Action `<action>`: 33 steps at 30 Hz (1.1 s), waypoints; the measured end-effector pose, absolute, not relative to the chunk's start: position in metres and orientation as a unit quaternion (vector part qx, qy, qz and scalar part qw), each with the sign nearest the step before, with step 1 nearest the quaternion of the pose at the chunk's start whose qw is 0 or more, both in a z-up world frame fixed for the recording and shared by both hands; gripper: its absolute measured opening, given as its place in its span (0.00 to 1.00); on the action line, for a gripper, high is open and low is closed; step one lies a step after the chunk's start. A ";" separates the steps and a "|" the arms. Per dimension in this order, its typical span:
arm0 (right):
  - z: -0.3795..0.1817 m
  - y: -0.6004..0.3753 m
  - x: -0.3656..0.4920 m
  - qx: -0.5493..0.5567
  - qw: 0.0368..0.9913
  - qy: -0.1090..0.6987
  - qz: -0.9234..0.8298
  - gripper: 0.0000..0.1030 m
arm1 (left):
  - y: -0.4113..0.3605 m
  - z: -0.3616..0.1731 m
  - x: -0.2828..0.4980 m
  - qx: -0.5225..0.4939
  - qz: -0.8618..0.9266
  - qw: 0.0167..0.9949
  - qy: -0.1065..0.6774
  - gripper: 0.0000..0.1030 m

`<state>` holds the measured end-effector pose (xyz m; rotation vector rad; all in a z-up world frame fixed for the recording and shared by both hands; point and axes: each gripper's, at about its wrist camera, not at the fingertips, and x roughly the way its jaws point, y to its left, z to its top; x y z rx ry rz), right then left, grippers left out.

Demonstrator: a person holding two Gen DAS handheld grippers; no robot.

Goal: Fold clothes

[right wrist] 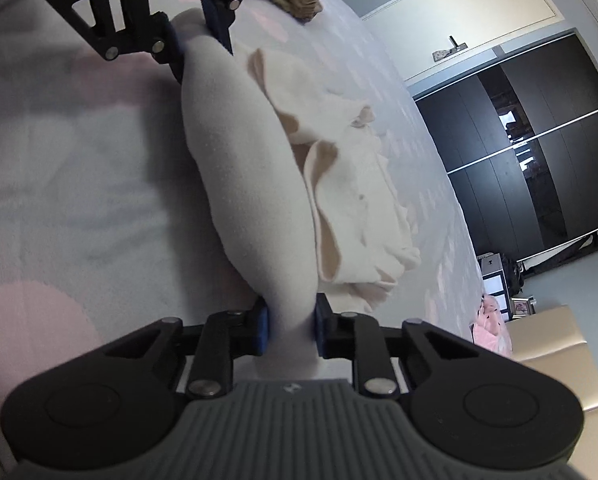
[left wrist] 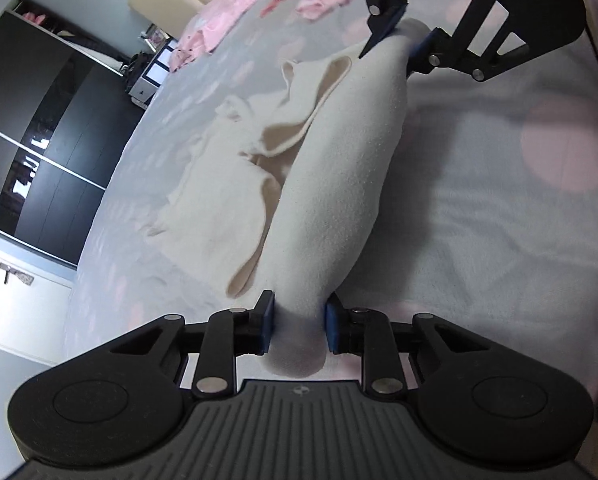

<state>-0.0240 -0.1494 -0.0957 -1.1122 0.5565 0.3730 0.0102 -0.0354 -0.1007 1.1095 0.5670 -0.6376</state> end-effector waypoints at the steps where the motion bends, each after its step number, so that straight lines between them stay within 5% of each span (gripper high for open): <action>1: -0.089 -0.151 -0.026 -0.515 0.797 0.260 0.177 0.22 | -0.034 -0.095 0.007 0.506 -0.296 0.766 0.263 0.22; 9: -0.062 -0.149 -0.070 -0.488 0.782 0.305 0.240 0.22 | -0.019 -0.088 -0.047 0.509 -0.333 0.741 0.285 0.22; 16: -0.101 -0.143 -0.117 -0.522 0.753 0.307 0.257 0.23 | -0.014 -0.113 -0.066 0.515 -0.347 0.726 0.297 0.23; 24: -0.108 -0.147 -0.124 -0.504 0.758 0.319 0.264 0.37 | -0.007 -0.112 -0.071 0.489 -0.359 0.736 0.302 0.39; 33: -0.066 -0.166 -0.137 -0.386 0.820 0.318 0.278 0.44 | 0.019 -0.061 -0.064 0.311 -0.367 0.809 0.339 0.49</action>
